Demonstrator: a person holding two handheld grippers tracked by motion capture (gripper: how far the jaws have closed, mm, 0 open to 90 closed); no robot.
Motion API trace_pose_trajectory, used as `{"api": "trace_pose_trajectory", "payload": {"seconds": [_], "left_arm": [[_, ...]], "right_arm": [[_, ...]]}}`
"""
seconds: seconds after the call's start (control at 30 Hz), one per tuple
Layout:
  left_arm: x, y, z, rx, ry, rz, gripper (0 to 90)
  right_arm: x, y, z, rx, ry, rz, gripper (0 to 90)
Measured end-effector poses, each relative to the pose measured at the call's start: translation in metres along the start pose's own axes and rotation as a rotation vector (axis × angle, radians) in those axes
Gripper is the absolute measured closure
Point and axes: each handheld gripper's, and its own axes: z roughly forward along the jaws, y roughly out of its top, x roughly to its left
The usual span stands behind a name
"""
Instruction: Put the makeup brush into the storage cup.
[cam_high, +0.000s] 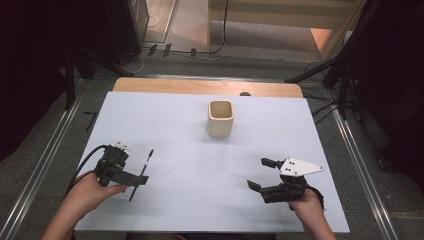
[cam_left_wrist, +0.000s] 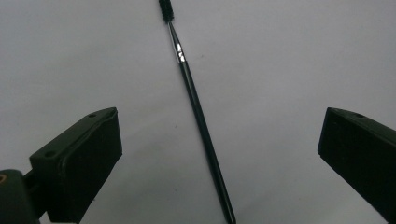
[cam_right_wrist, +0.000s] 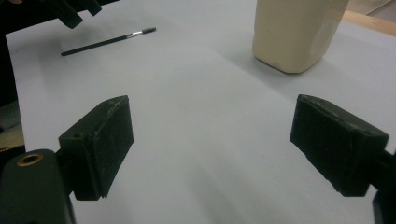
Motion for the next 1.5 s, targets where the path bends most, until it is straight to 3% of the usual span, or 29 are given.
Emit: {"api": "trace_pose_trajectory", "payload": {"seconds": [0.17, 0.23, 0.37, 0.67, 1.27, 1.5], "left_arm": [[0.0, 0.005, 0.003, 0.049, 0.013, -0.001, 0.0], [-0.001, 0.007, 0.004, 0.048, 0.013, -0.015, 0.0], [-0.002, 0.009, 0.005, 0.065, 0.025, 0.017, 0.0], [-0.003, 0.014, 0.011, 0.132, 0.065, 0.0, 0.0], [0.0, 0.009, 0.025, 0.149, 0.102, -0.016, 0.0], [0.0, 0.007, 0.031, 0.167, 0.109, 0.001, 0.0]], "right_arm": [[0.0, 0.0, 0.001, 0.011, -0.003, -0.003, 14.2], [0.0, 0.0, 0.001, 0.014, -0.004, -0.008, 14.2], [0.001, 0.0, 0.001, 0.017, -0.006, -0.007, 14.2], [0.001, -0.001, 0.001, 0.023, -0.01, -0.011, 14.2], [0.001, -0.001, 0.001, 0.03, -0.012, -0.018, 14.2], [0.002, 0.0, 0.001, 0.036, -0.011, -0.022, 14.2]]}}
